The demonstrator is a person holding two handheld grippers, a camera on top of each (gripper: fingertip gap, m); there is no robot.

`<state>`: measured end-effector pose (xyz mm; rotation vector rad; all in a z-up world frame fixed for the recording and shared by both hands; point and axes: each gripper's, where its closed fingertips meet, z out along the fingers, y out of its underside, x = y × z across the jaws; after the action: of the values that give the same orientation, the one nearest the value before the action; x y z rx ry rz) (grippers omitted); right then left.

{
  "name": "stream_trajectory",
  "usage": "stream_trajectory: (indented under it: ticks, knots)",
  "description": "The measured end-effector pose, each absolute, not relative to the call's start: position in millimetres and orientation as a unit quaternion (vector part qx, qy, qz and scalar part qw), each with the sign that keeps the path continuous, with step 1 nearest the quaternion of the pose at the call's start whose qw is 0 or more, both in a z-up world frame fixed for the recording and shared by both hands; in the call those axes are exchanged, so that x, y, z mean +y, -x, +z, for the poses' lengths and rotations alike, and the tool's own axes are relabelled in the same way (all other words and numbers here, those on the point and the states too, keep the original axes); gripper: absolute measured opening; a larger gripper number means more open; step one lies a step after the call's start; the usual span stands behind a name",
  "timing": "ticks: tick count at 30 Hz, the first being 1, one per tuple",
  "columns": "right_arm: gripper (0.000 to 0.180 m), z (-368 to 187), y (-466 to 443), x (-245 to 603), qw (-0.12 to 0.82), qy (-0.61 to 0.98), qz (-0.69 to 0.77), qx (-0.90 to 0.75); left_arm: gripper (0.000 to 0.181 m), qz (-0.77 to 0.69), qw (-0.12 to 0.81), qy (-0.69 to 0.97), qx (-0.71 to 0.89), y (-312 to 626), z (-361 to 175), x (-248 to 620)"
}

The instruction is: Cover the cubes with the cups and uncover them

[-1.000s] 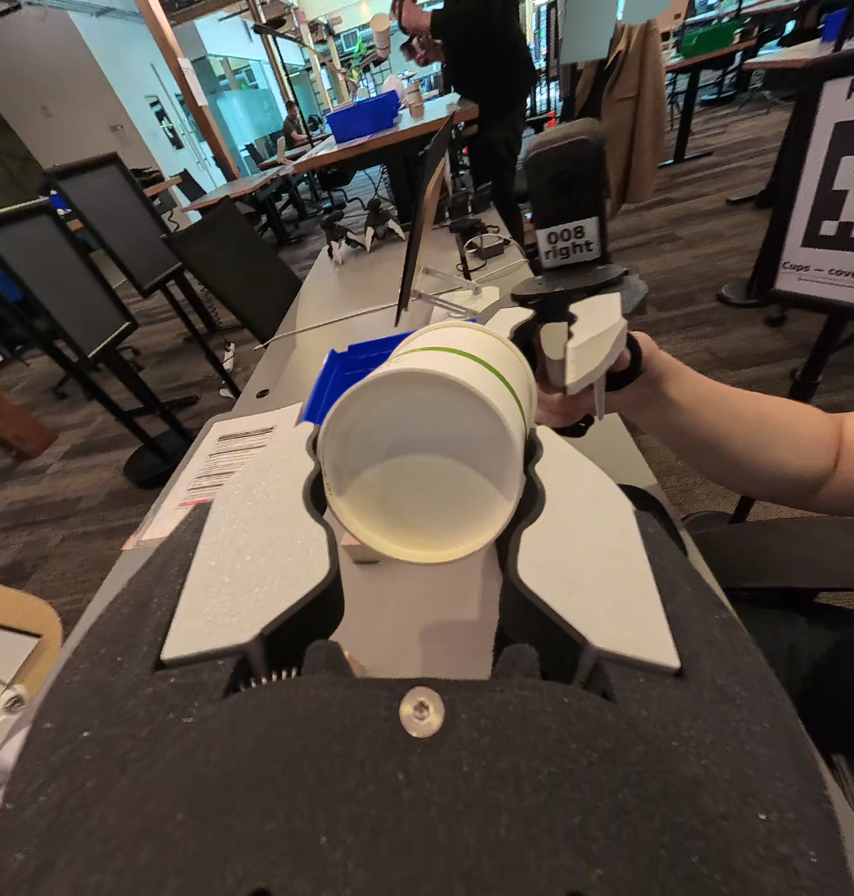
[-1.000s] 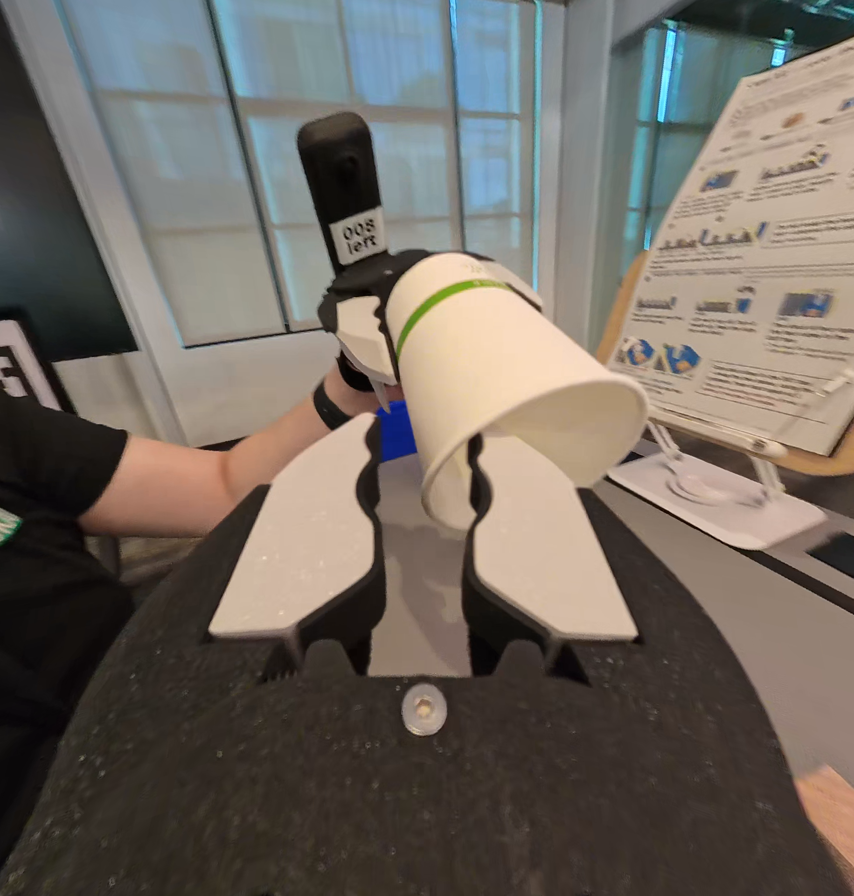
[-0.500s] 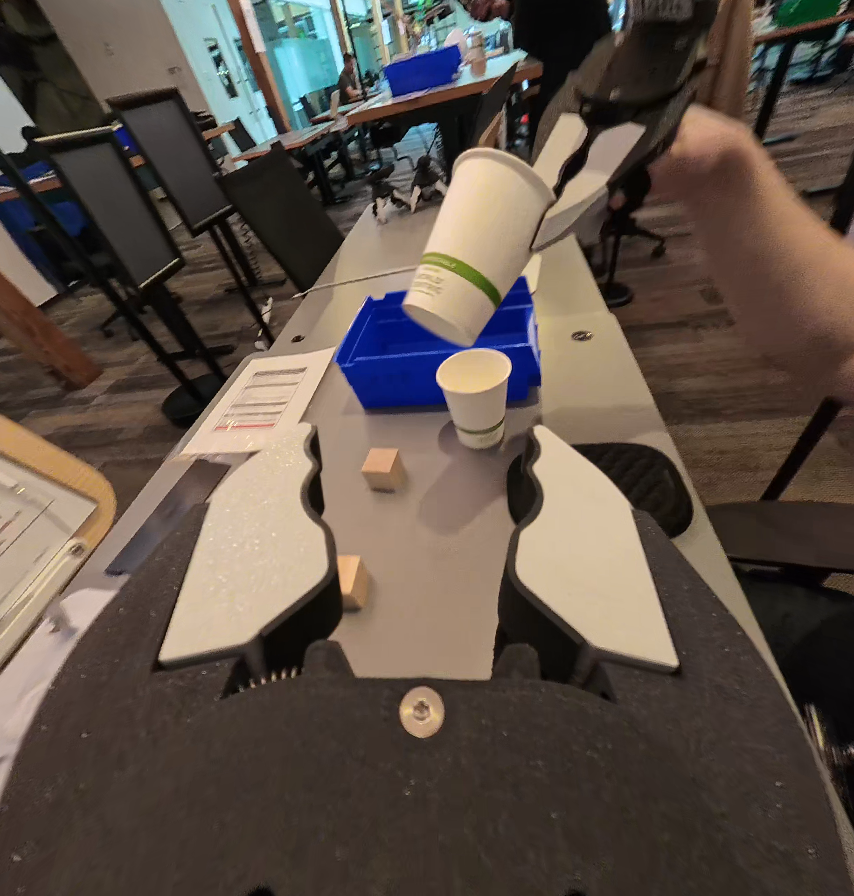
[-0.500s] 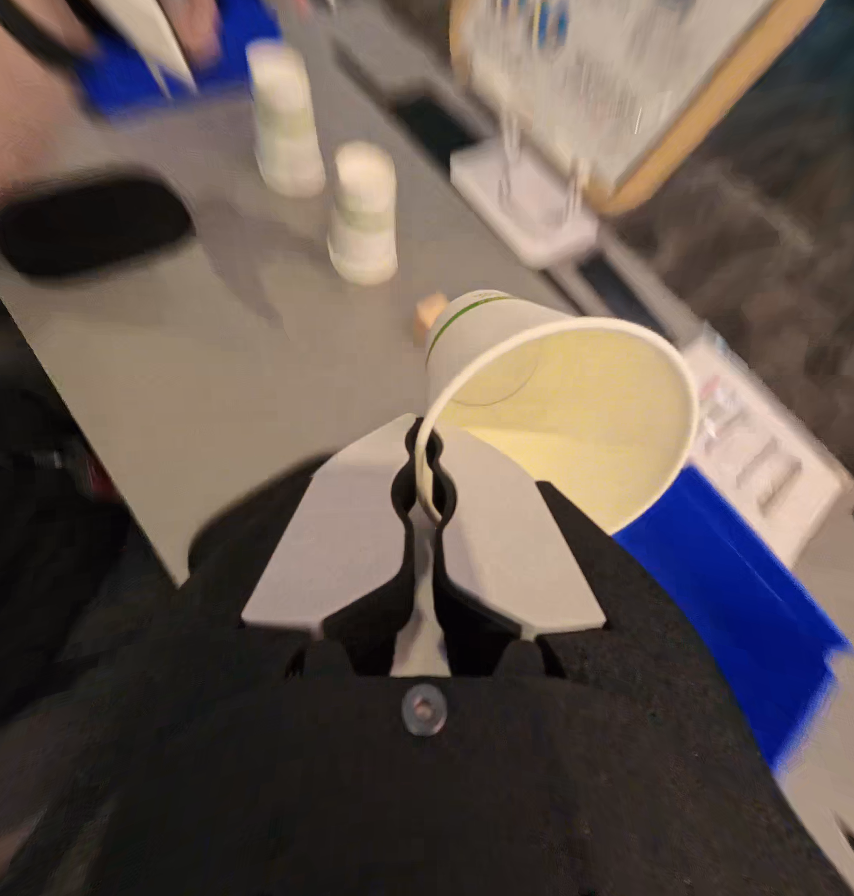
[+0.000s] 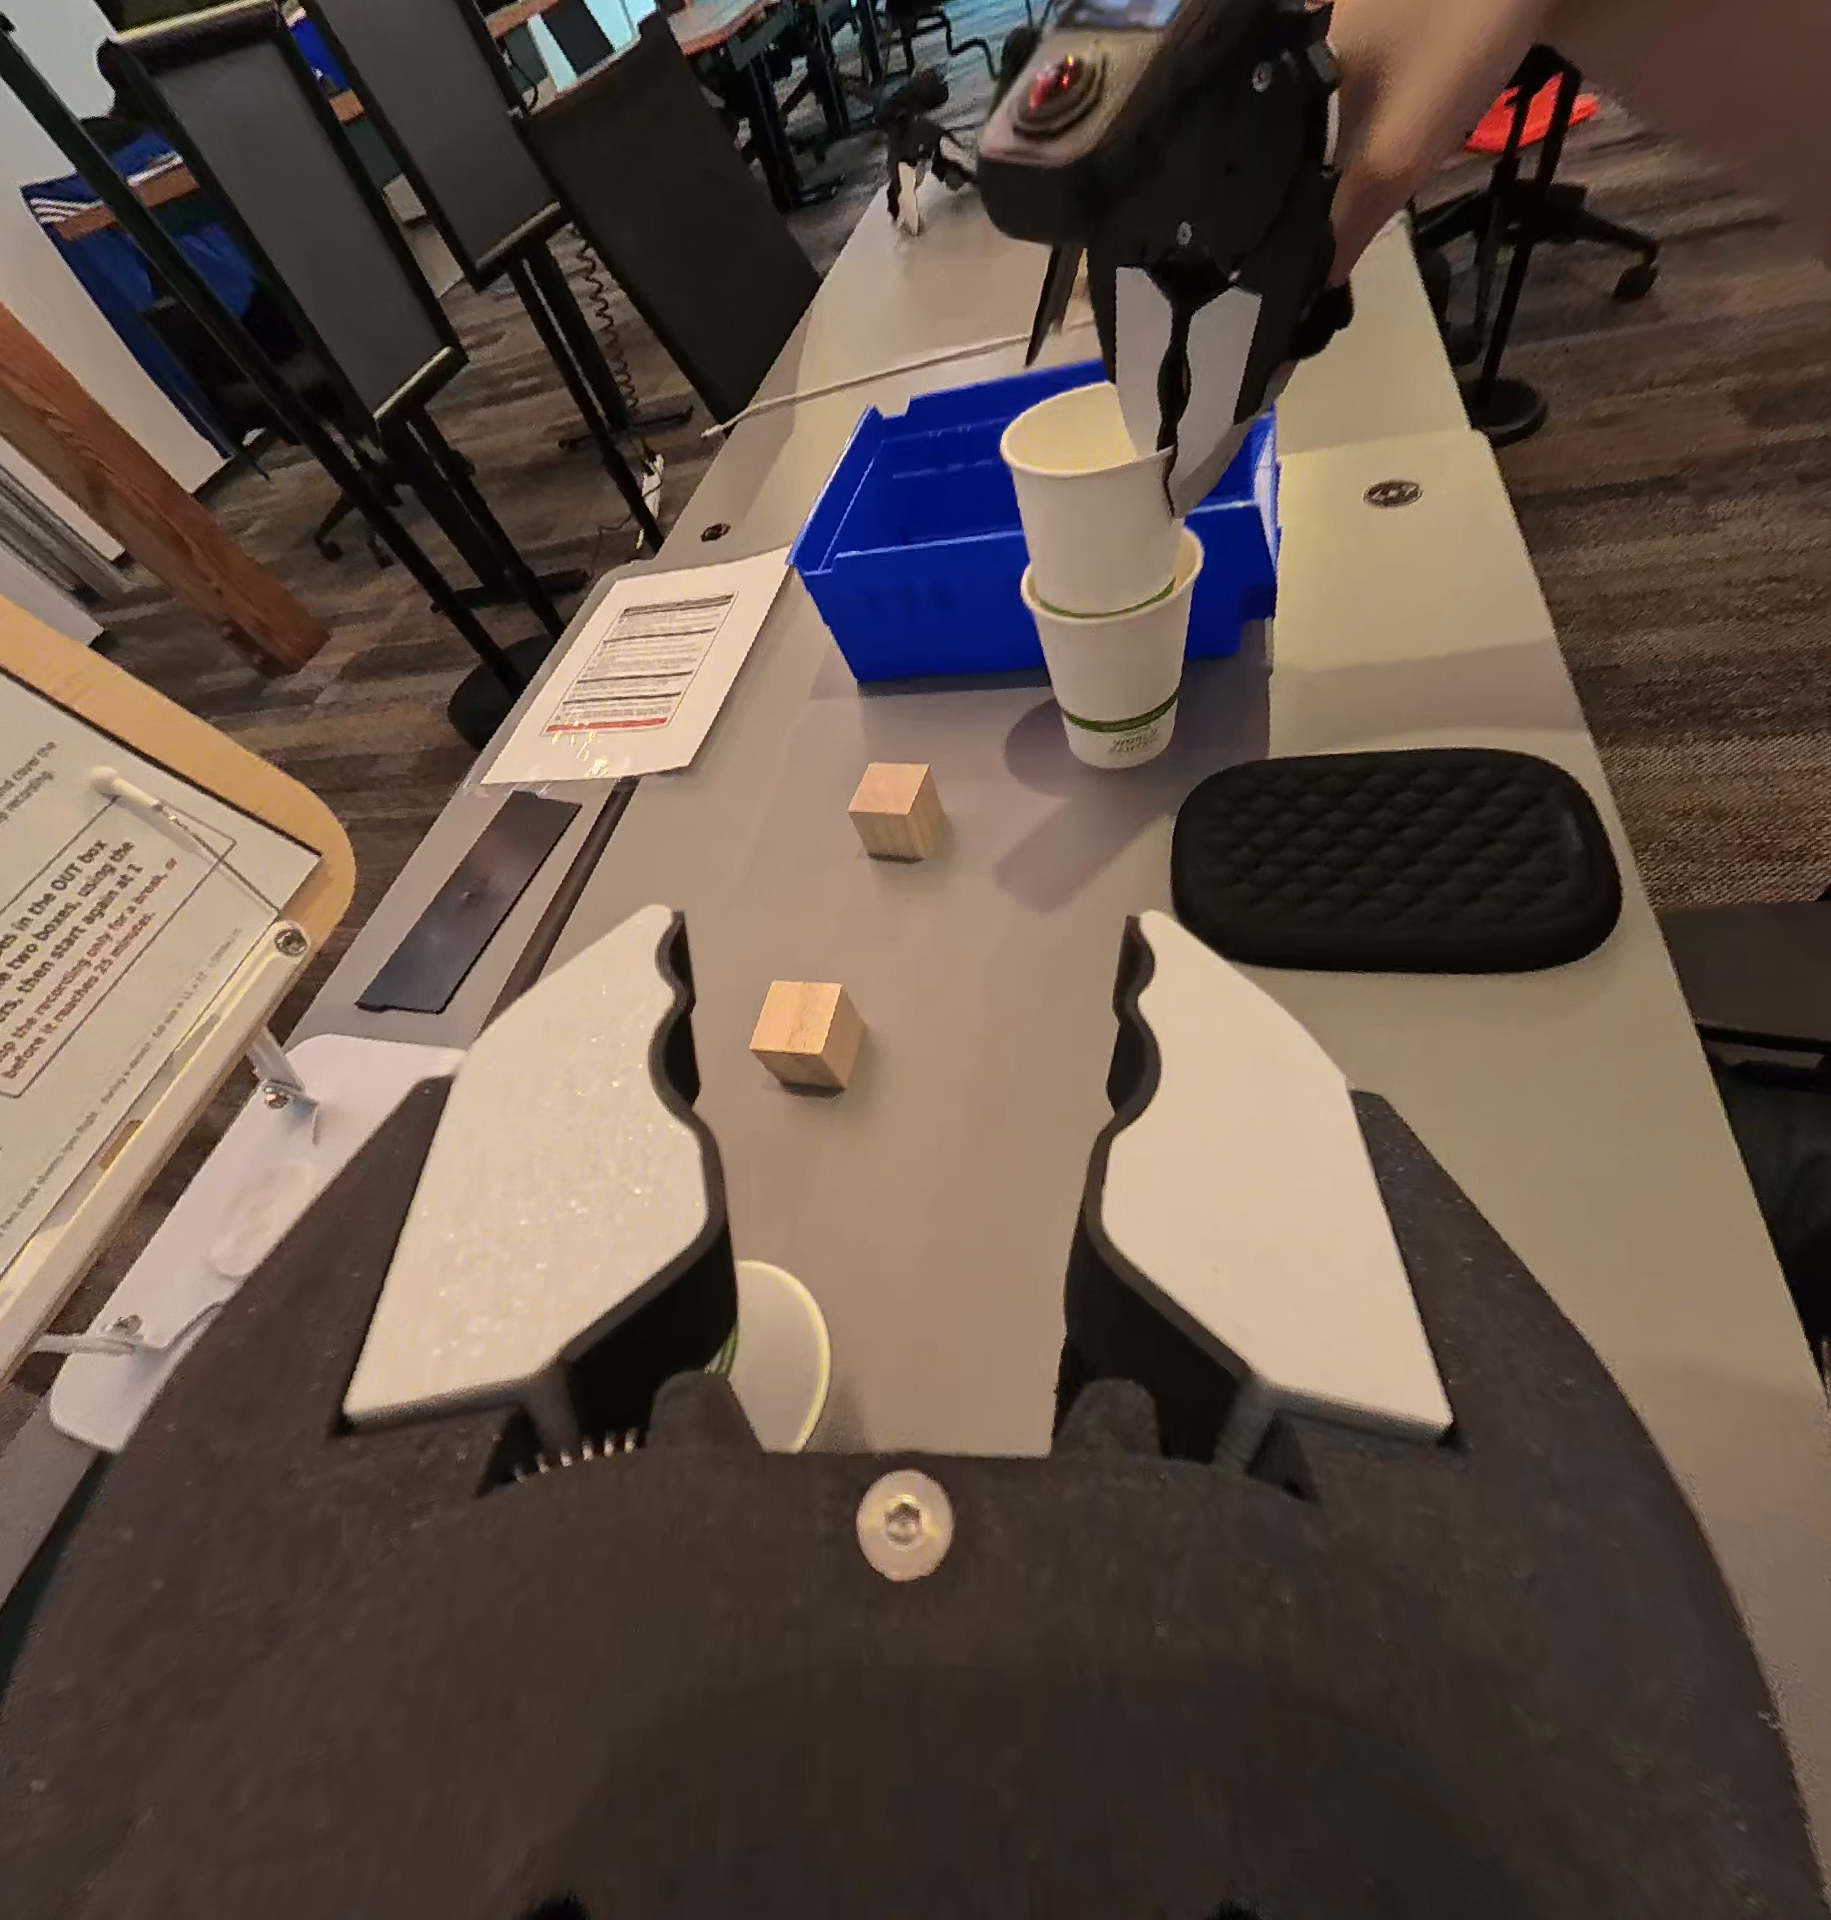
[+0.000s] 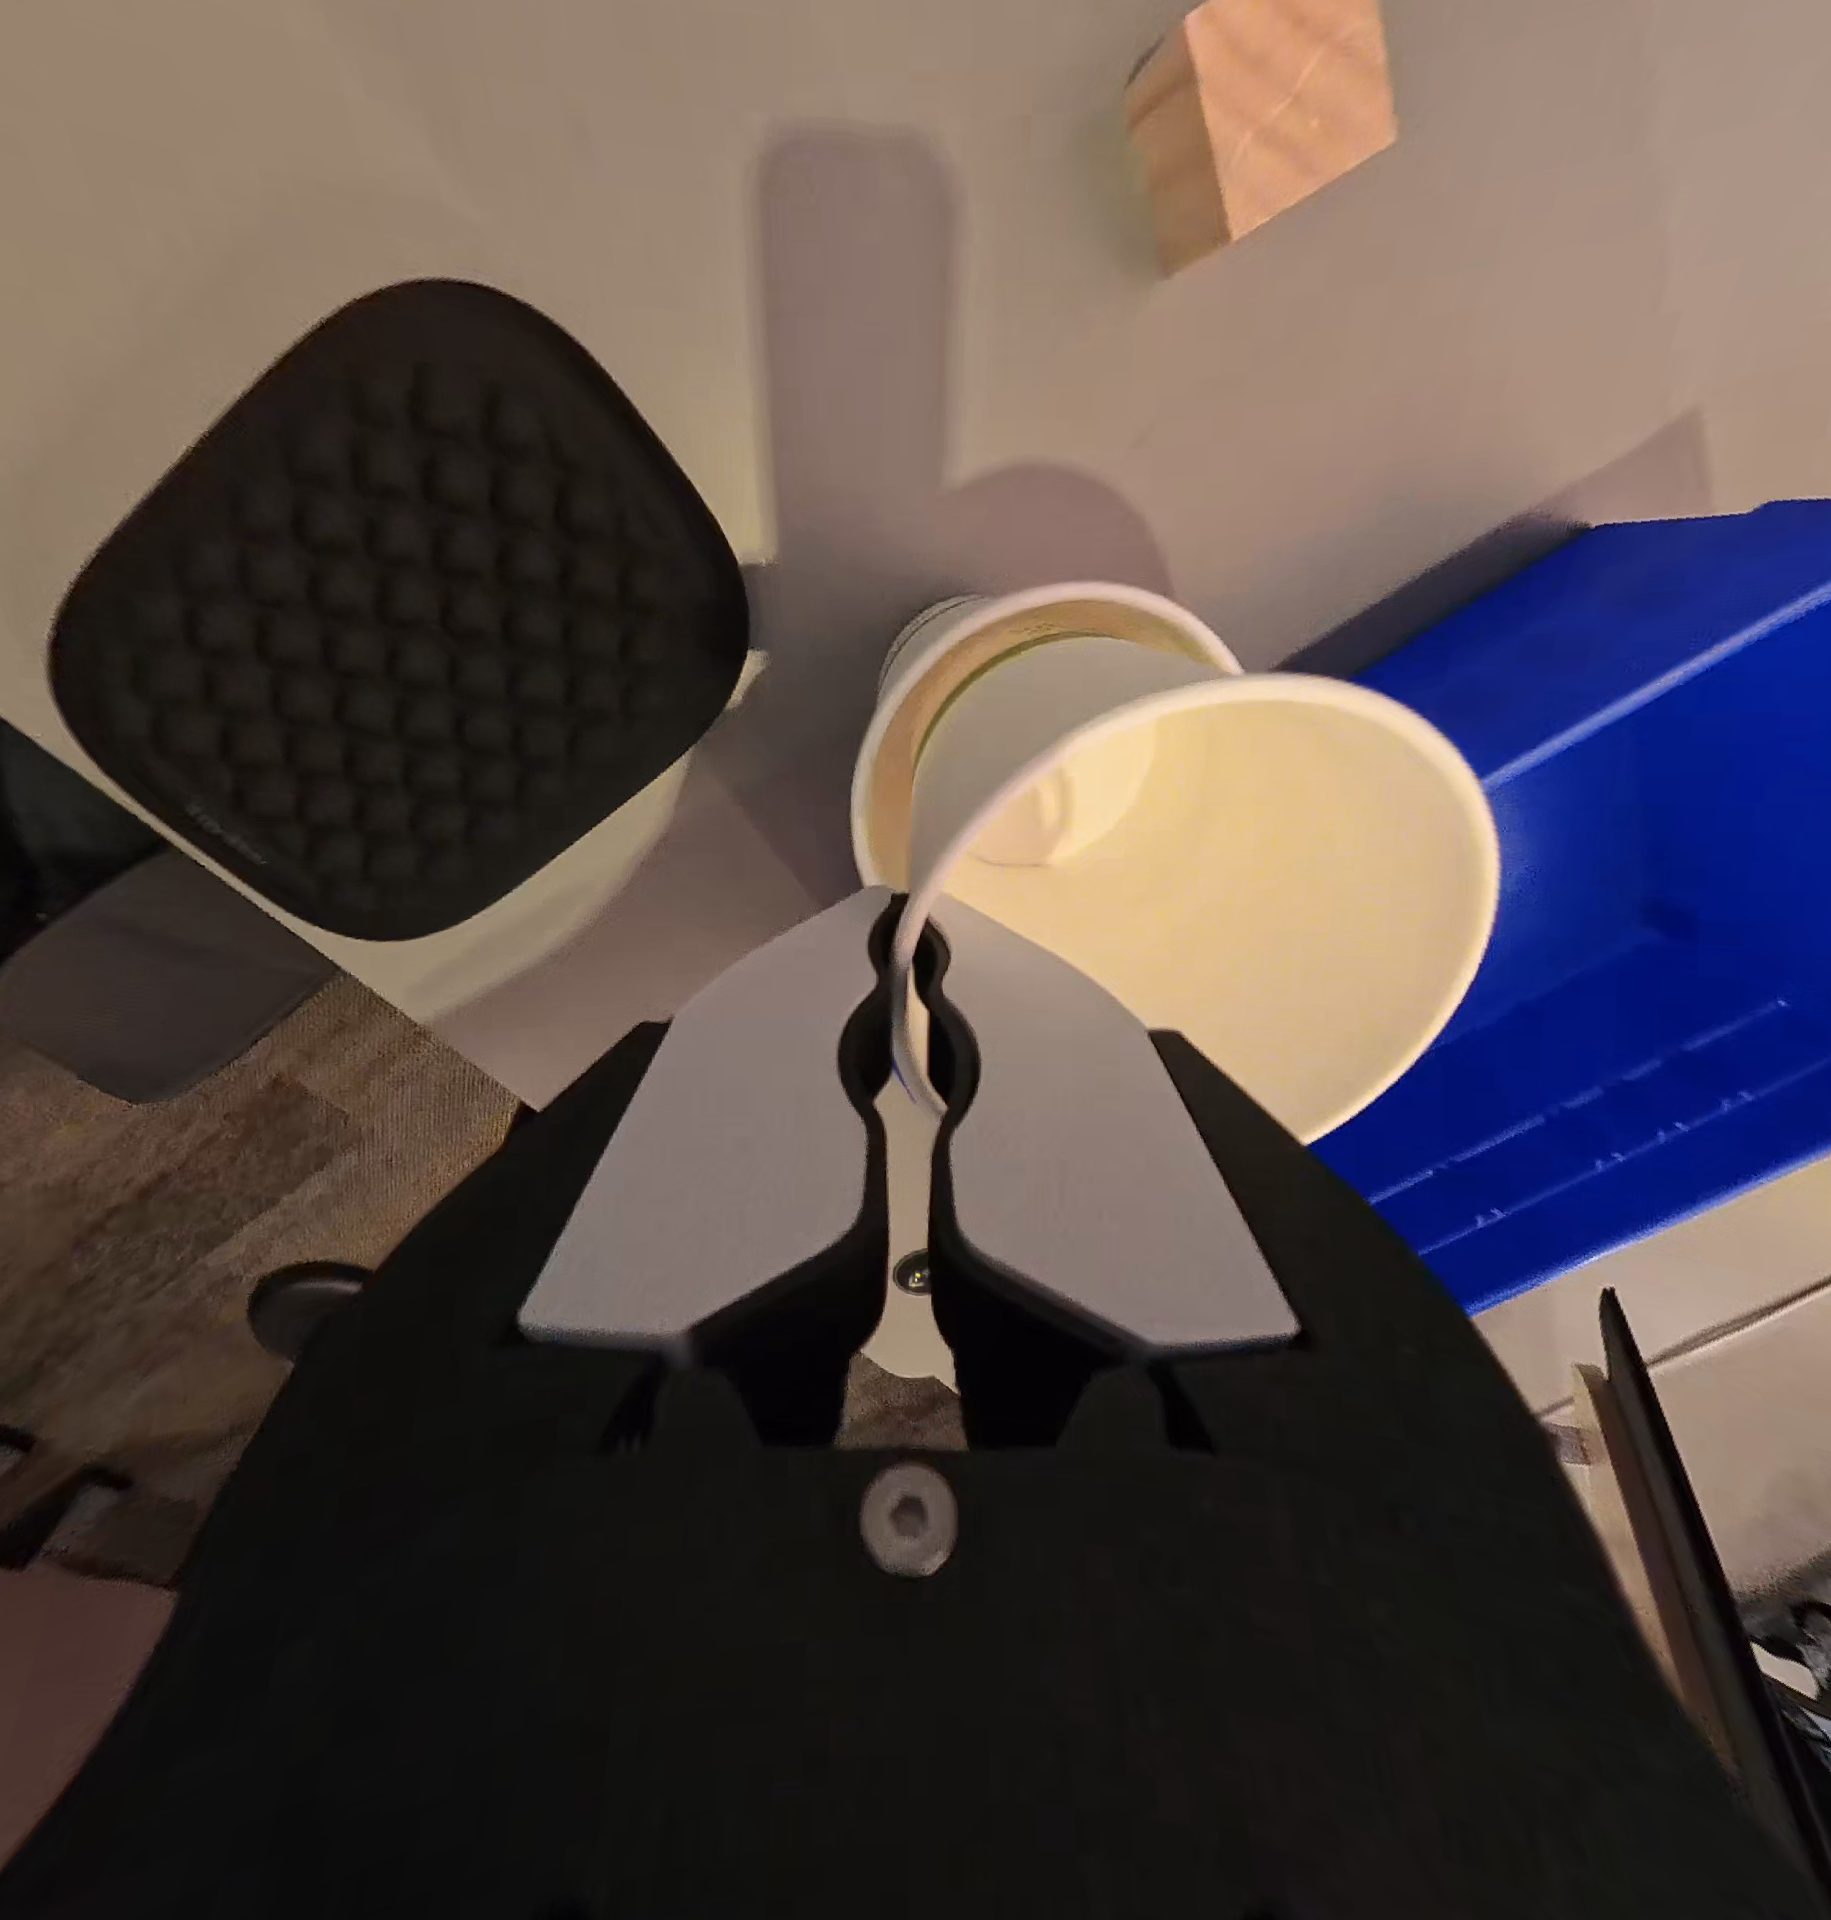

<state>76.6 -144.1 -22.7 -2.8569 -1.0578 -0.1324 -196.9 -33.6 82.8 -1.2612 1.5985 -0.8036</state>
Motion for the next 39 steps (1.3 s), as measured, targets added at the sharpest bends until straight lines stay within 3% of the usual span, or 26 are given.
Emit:
stream_trajectory:
  ticks: [7, 13, 19, 24, 32, 39]
  knots:
    - [0.002, -41, -76, -143, 0.036, 0.935, -0.040, -0.351, 0.074, -0.288, 0.470, 0.549, 0.628, 215, 76, -7]
    - [0.017, -26, -75, -141, 0.085, 0.930, -0.056, -0.352, 0.077, -0.222, 0.463, 0.596, 0.617, 234, 61, 32]
    - [0.035, 30, -41, -142, 0.240, 0.898, -0.077, -0.360, 0.081, -0.161, 0.375, 0.645, 0.647, 233, 17, 73]
    - [0.036, 45, 9, -154, 0.334, 0.858, -0.058, -0.387, 0.085, -0.041, 0.281, 0.661, 0.694, 232, -33, 112]
    - [0.036, 24, 40, -179, 0.355, 0.839, -0.051, -0.410, 0.087, -0.056, 0.175, 0.677, 0.713, 220, -66, 110]
    - [0.036, 11, 39, -183, 0.349, 0.842, -0.033, -0.410, 0.085, -0.019, 0.143, 0.675, 0.724, 225, -87, 114]
